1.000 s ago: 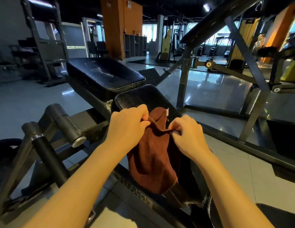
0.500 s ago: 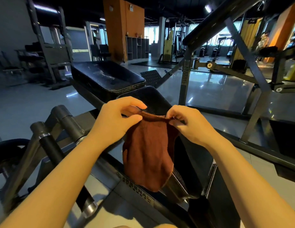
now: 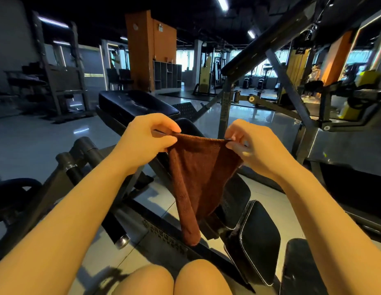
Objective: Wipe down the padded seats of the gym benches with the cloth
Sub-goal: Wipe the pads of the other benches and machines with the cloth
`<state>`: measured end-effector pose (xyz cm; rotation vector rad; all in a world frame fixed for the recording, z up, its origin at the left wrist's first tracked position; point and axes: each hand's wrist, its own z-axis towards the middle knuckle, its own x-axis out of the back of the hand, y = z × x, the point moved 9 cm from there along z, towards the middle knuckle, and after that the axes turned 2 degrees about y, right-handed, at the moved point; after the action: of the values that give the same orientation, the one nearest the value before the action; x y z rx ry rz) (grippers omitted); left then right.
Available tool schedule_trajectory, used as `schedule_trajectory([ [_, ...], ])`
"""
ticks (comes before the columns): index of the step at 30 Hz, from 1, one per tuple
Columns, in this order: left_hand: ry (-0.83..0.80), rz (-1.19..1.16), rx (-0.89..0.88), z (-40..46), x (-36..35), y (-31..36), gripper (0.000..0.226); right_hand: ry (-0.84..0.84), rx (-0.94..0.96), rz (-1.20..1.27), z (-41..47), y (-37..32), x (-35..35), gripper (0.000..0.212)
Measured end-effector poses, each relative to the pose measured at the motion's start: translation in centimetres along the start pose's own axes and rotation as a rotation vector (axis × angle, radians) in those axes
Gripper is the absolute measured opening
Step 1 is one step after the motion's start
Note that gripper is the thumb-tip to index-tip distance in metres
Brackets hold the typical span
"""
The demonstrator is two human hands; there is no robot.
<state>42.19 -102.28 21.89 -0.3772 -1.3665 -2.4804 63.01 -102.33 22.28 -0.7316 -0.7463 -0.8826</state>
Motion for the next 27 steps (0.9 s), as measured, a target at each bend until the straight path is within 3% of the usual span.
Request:
schedule_trajectory([
  [2, 0.028, 0.073, -0.028, -0.8, 0.6, 0.1, 0.027, -0.051, 0.012, -0.009, -0.9, -1.0, 0.6, 0.015],
  [4, 0.029, 0.237, -0.053, -1.6, 0.3, -0.1, 0.028, -0.110, 0.000, -0.175, -1.5, -1.3, 0.1, 0.014],
  [6, 0.056, 0.256, -0.046, -2.5, 0.0, -0.5, 0.030, -0.078, -0.032, -0.223, -2.3, -1.5, 0.4, 0.011],
  [8, 0.072, 0.118, -0.001, -2.9, -0.1, -0.6, 0.030, -0.006, -0.056, -0.153, -3.1, -1.4, 1.3, 0.005],
  [11, 0.051, -0.090, 0.071, -2.8, -0.9, -0.6, 0.031, -0.032, -0.122, 0.000, -4.0, -0.5, 1.9, 0.004],
  [22, 0.173, -0.206, -0.037, 2.2, -3.5, -0.2, 0.031, 0.122, -0.200, 0.189, -0.3, 4.7, 3.2, 0.009],
  [27, 0.256, -0.247, -0.087, 3.5, -2.7, -0.3, 0.030, -0.022, -0.199, 0.486, -0.3, 4.1, 1.6, 0.004],
])
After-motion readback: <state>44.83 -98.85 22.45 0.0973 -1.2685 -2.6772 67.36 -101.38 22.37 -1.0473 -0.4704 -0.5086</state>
